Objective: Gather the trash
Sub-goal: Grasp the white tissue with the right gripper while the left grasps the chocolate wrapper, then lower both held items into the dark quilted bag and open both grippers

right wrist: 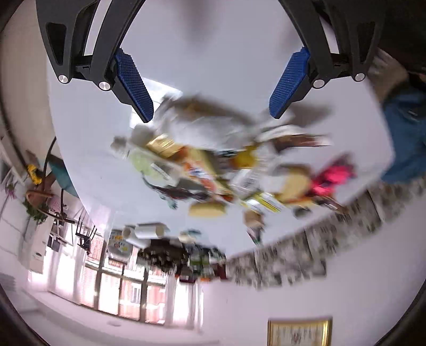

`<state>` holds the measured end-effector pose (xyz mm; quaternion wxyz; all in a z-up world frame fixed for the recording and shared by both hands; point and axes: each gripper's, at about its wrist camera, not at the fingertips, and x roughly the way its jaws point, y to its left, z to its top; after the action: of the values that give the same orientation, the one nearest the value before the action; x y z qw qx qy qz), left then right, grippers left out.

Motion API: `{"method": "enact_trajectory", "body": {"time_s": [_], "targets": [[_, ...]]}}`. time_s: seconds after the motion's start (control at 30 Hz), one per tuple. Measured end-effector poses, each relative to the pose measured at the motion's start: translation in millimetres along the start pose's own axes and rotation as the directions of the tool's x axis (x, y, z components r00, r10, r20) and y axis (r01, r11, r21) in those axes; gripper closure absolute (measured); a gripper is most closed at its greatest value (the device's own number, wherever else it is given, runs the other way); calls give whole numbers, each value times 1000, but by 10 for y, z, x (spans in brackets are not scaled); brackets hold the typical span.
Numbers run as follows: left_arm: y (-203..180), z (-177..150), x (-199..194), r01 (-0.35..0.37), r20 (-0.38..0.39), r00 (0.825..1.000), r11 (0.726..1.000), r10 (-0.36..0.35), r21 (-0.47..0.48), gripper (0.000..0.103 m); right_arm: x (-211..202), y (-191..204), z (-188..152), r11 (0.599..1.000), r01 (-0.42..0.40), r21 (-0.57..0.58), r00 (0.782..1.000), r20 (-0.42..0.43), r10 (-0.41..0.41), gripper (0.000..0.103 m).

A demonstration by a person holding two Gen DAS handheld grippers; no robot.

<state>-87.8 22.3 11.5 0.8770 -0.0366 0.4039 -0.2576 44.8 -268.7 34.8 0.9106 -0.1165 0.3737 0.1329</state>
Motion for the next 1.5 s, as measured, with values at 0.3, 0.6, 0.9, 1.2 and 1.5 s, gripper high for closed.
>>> {"method": "enact_trajectory", "body": {"time_s": [0.3, 0.6, 0.9, 1.2, 1.5], "targets": [[-294, 381, 448, -31, 22, 999, 999, 30, 26, 12, 246, -38, 96, 995, -102, -1, 992, -77, 101, 100], [-555, 1179, 1182, -39, 38, 999, 999, 38, 36, 12, -794, -240, -387, 958, -228, 172, 966, 164, 200, 99], [-519, 1660, 1866, -144, -71, 987, 989, 142, -19, 19, -878, -346, -1014, 926, -235, 296, 969, 148, 199, 99], [-491, 1525, 1299, -167, 70, 984, 985, 163, 46, 63, -804, -168, -1046, 903, -310, 297, 948, 164, 271, 99], [-713, 848, 228, -128, 166, 981, 973, 97, 190, 62, -1015, 449, -961, 884, -434, 172, 899, 142, 414, 98]]}}
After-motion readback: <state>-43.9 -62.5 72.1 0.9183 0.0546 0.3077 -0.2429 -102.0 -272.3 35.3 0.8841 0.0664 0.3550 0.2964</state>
